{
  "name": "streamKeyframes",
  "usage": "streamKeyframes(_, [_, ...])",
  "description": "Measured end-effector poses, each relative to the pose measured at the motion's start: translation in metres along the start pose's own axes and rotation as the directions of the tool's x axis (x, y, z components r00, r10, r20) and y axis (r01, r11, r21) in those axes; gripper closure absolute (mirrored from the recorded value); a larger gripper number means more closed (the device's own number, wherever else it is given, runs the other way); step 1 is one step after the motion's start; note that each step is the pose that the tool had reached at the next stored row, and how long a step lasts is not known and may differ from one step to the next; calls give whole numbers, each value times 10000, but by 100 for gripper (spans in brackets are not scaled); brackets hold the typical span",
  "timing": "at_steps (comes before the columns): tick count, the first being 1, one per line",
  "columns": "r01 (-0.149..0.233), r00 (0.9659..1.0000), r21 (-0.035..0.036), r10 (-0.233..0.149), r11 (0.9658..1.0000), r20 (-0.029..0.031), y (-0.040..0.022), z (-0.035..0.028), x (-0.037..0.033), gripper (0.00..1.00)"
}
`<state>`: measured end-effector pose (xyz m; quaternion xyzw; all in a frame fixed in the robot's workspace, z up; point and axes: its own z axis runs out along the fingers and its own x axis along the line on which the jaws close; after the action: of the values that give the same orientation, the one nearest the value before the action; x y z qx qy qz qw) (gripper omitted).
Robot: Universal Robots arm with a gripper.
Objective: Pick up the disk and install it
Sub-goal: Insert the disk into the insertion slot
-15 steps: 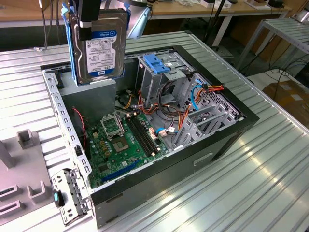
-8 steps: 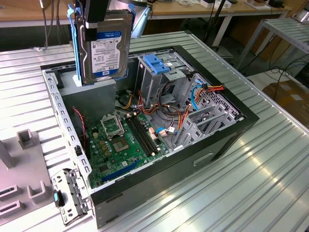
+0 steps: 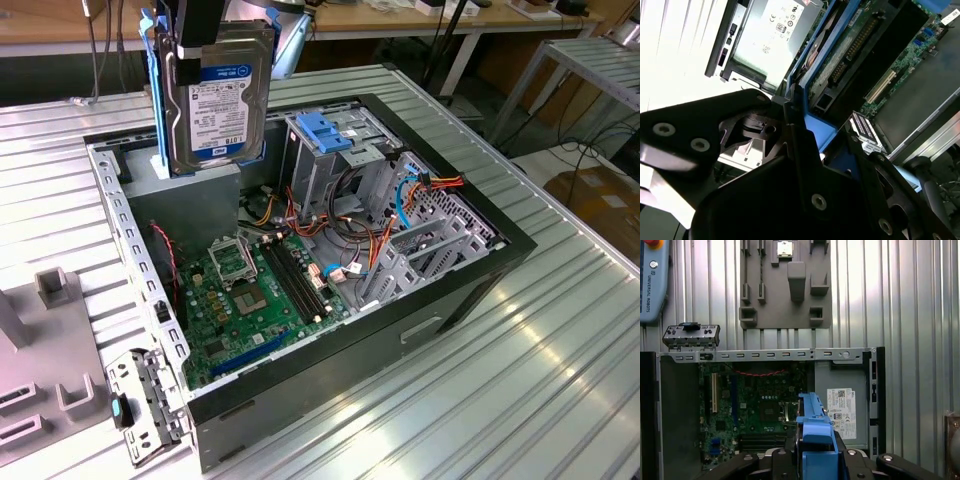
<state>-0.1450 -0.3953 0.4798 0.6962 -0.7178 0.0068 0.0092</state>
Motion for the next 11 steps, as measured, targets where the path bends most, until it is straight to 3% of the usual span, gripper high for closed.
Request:
streamKeyframes(5, [0,10000,0,0,10000,0,-1,0,18,63])
streamKeyframes(11, [0,10000,0,0,10000,-2,-7,4,120,63])
